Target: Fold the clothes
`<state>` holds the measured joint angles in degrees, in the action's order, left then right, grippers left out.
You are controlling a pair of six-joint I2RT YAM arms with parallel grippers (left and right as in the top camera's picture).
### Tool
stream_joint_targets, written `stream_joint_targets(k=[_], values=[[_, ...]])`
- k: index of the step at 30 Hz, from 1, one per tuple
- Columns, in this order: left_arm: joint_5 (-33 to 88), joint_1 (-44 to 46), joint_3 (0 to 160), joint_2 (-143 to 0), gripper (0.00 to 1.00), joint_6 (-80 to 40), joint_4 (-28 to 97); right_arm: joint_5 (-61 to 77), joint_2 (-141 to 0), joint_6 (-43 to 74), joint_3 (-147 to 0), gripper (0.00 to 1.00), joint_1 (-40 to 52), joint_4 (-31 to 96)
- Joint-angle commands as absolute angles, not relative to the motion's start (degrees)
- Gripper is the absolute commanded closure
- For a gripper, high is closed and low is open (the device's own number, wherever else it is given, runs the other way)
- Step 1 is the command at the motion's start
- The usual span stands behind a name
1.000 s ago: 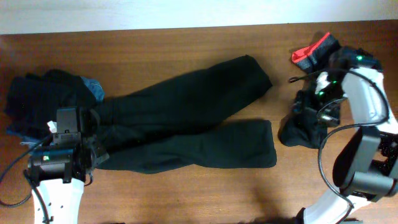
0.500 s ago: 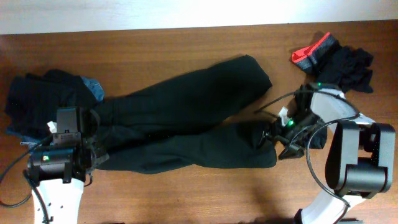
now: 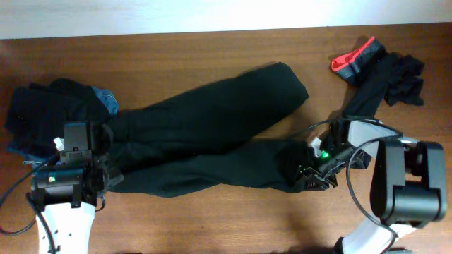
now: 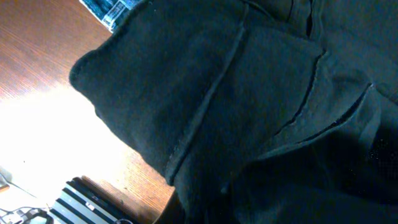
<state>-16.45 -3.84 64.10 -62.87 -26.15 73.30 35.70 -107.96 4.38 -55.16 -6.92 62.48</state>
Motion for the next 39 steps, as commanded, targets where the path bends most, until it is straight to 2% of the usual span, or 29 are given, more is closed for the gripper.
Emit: stream_joint_targets(k=[1, 3, 12, 20, 35, 39], values=[[-17.8, -4.19, 65.89, -61.89, 1.0, -26.02, 73.19, 35.59, -100.44, 3.86, -56.53, 0.74, -6.76, 63.05], [-17.82, -4.19, 65.89, -61.89, 1.0, -25.96, 73.1, 33.8, -96.92, 3.9, -58.19, 0.8, -6.76, 64.31], [-17.87, -4.19, 65.89, -61.89, 1.0, -23.83, 72.86, 29.45, -88.12, 5.58, -74.78, 0.94, -6.76, 77.17], [-17.98, -4.19, 65.91, -61.89, 1.0, -23.0, 72.9, 46.33, -88.09, 8.03, -78.56, 0.96, -6.83, 77.87], [-16.88, -4.19, 65.89, -63.18, 1.0, -23.0, 62.52, 27.53, -90.61, 19.2, -79.2, 0.95, -7.22, 52.34], [-16.05, -4.19, 65.89, -67.18, 1.0, -22.98, 59.94, 27.11, -94.21, 20.51, -79.2, 0.95, -7.14, 47.22]])
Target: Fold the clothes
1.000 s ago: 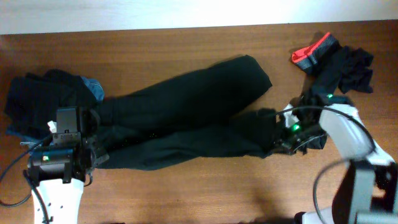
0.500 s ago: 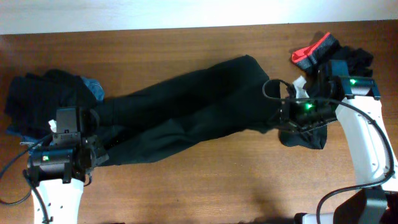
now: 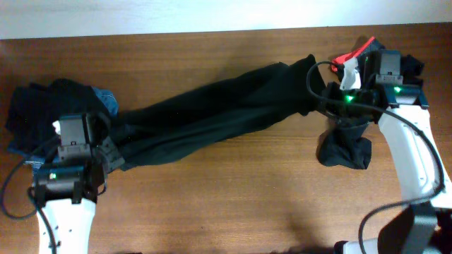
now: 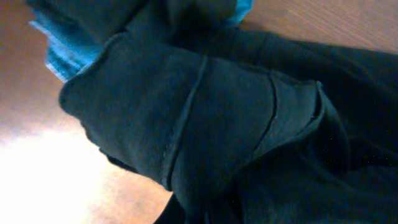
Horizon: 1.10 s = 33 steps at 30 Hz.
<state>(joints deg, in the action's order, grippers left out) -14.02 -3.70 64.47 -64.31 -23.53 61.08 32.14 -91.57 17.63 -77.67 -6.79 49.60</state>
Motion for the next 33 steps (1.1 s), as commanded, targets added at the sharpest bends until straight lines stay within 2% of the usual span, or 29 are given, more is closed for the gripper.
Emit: stream_joint_targets(k=[1, 8, 14, 17, 20, 21, 24, 26, 33], values=[[-15.88, -4.19, 65.89, -68.27, 1.0, -22.94, 59.35, 27.18, -95.13, 20.82, -79.2, 0.95, -7.14, 46.28], [-14.63, -3.75, 65.89, -80.12, 0.92, -20.49, 48.12, 29.56, -101.69, 21.54, -79.2, 0.95, -7.03, 37.71], [-12.86, -2.92, 65.89, -88.42, 0.92, -18.94, 38.37, 28.99, -104.22, 21.52, -79.2, 0.95, -6.7, 34.3], [-12.88, -2.46, 65.91, -89.38, 0.88, -17.96, 32.77, 27.44, -105.21, 21.52, -79.2, 0.94, -6.7, 32.88], [-12.91, -2.11, 65.91, -89.41, 0.82, -16.08, 28.32, 26.46, -106.3, 21.52, -79.18, 0.82, -6.7, 31.73], [-12.86, -2.04, 65.91, -89.41, 0.81, -15.7, 27.33, 26.0, -106.63, 21.52, -79.18, 0.82, -6.7, 31.55], [-12.82, -1.56, 66.39, -89.38, 0.81, -15.66, 26.92, 22.11, -107.59, 21.52, -79.18, 0.84, -6.76, 31.73], [-12.75, -0.64, 66.52, -89.38, 0.81, -14.76, 26.98, 17.65, -107.85, 21.54, -79.18, 0.96, -7.14, 33.08], [-12.86, 4.19, 66.54, -89.38, 0.82, -11.62, 27.05, 8.34, -106.96, 21.52, -79.2, 0.96, -12.6, 42.52]])
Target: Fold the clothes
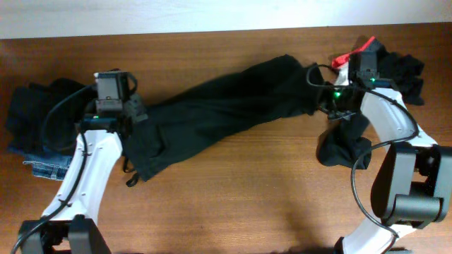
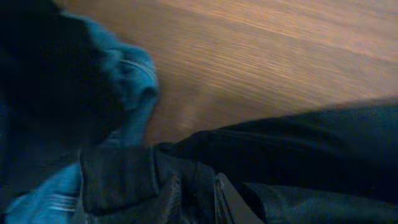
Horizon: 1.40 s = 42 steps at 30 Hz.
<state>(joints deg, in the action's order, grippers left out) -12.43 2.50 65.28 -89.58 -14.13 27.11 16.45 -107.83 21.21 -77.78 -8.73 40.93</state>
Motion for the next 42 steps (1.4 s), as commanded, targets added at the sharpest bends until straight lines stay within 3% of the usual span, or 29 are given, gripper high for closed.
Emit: stream_joint_targets(k=[1, 8, 13, 16, 18, 19, 25, 28, 30, 31, 42], values=[[-12.86, 4.82, 66.54, -89.38, 0.82, -11.62, 27.05, 7.99, -106.48, 21.52, -79.2, 0.96, -13.91, 44.25], [-12.86, 7.11, 66.54, -89.38, 0.82, -11.66, 27.7, 10.76, -101.23, 18.48, -79.2, 0.96, -18.92, 51.37], [-12.82, 7.16, 66.54, -89.38, 0.82, -11.68, 30.3, 15.88, -98.7, 15.88, -79.2, 0.96, -13.85, 51.03], [-12.82, 7.16, 66.54, -89.38, 0.83, -11.68, 32.71, 18.7, -98.83, 15.92, -79.2, 0.91, -9.32, 44.6], [-12.84, 7.16, 66.54, -89.38, 0.83, -11.66, 34.54, 17.78, -98.83, 16.19, -79.2, 0.7, -6.96, 37.15], [-12.86, 7.16, 66.54, -89.38, 0.83, -11.66, 35.42, 15.64, -98.85, 18.02, -79.2, 0.67, -6.02, 32.67], [-12.84, 7.14, 66.54, -89.41, 0.83, -11.66, 38.72, 0.12, -99.81, 28.18, -79.2, 0.69, -6.26, 24.05], [-12.29, 7.16, 66.54, -89.38, 0.83, -11.68, 38.63, 1.23, -100.16, 26.83, -79.2, 0.61, -7.92, 22.06], [-11.27, 7.16, 66.54, -89.41, 0.83, -11.68, 38.33, 4.14, -100.22, 23.05, -79.2, 0.35, -8.4, 21.56], [-10.17, 7.27, 66.54, -89.45, 0.83, -11.66, 38.0, 7.49, -100.22, 18.48, -79.2, 0.11, -8.49, 22.48], [-8.62, 11.07, 66.48, -94.7, 0.8, -11.66, 36.95, 15.9, -100.22, 13.76, -79.2, 0.1, -6.55, 34.98]])
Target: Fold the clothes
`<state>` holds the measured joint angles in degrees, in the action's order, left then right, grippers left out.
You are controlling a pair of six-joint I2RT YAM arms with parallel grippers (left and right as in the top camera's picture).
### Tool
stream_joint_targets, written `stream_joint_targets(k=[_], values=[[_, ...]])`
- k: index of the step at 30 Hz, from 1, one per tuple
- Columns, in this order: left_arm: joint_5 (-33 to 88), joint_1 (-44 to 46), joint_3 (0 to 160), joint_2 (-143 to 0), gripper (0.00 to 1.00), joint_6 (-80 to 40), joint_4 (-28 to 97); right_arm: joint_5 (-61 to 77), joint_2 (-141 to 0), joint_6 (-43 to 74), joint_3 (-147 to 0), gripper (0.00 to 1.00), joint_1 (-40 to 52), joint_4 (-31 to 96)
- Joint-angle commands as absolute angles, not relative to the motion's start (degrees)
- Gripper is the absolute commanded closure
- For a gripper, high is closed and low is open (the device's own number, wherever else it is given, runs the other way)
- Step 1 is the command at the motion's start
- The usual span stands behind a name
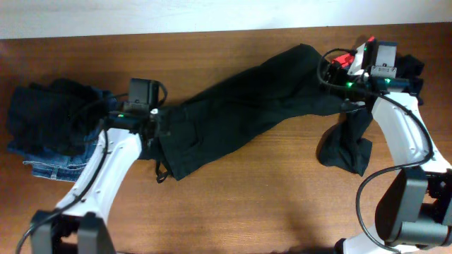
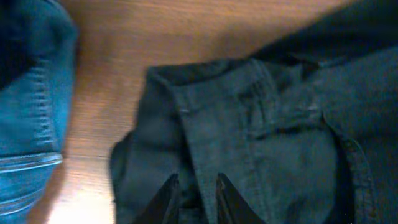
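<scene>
A pair of black pants (image 1: 240, 106) lies slantwise over the wooden table (image 1: 268, 197), legs stacked, waist at the lower left. My left gripper (image 1: 155, 129) is at the waist; in the left wrist view the gripper (image 2: 196, 178) is shut on a fold of the waistband (image 2: 205, 106). At the upper right my right gripper (image 1: 339, 79) holds the leg ends, and a loose length of leg (image 1: 346, 148) hangs down from it. The overhead view does not show the jaws of the right gripper.
A heap of dark clothes on blue jeans (image 1: 42, 123) lies at the far left; the jeans (image 2: 28, 106) show beside the waistband. A red and black garment (image 1: 349, 58) and a crumpled black one (image 1: 409, 70) lie at the top right.
My left gripper has moved right and nearer with the waist, away from the left heap. The whole pair has shifted right, and the right gripper stands slightly further right and back.
First the pants lay with legs spread in a V, my left gripper at the waist, my right at the near leg's end. Then the near leg lay over the far leg. After that the waist was held beside the heap, and now further right.
</scene>
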<state>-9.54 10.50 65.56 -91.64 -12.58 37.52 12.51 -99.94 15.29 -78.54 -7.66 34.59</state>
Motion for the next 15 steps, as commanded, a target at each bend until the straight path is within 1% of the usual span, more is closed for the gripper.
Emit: stream_joint_targets(k=[1, 2, 3, 4, 5, 6, 7, 9, 11, 12, 14, 15], values=[[-8.56, 11.11, 66.48, -95.7, 0.8, -11.66, 36.77, 15.84, -100.27, 13.74, -79.2, 0.1, -6.33, 34.76], [-8.56, 11.14, 66.48, -96.68, 0.8, -11.66, 36.67, 15.94, -100.47, 13.76, -79.2, 0.11, -6.15, 34.15], [-8.56, 11.14, 66.48, -97.54, 0.8, -11.66, 36.56, 15.97, -100.66, 13.82, -79.2, 0.15, -5.96, 33.76], [-8.56, 11.14, 66.48, -98.35, 0.81, -11.66, 36.4, 15.97, -100.79, 14.13, -79.2, 0.22, -5.72, 33.67], [-8.56, 11.14, 66.48, -99.37, 0.81, -11.66, 36.03, 15.59, -101.12, 16.08, -79.2, 0.36, -5.3, 34.22], [-8.56, 11.14, 66.48, -100.12, 0.81, -11.66, 35.68, 14.72, -101.43, 19.62, -79.2, 0.37, -5.04, 35.44], [-8.58, 11.14, 66.48, -100.88, 0.81, -11.66, 35.29, 14.0, -101.65, 23.4, -79.18, 0.34, -4.71, 37.36], [-8.56, 11.14, 66.48, -102.21, 0.8, -11.66, 34.68, 13.45, -102.02, 27.92, -79.18, 0.34, -4.23, 42.13], [-8.56, 11.14, 66.48, -103.24, 0.8, -11.66, 34.44, 13.06, -102.13, 28.08, -79.05, 0.33, -4.03, 44.42], [-8.56, 11.14, 66.48, -103.88, 0.81, -11.66, 34.37, 13.06, -102.19, 29.02, -79.02, 0.3, -4.03, 45.41], [-8.58, 11.14, 66.48, -104.64, 0.8, -11.66, 34.17, 13.06, -102.45, 30.44, -78.85, 0.28, -4.01, 46.85], [-8.56, 11.14, 66.48, -105.43, 0.8, -11.66, 33.69, 13.21, -102.8, 31.46, -77.69, 0.25, -3.97, 46.96]])
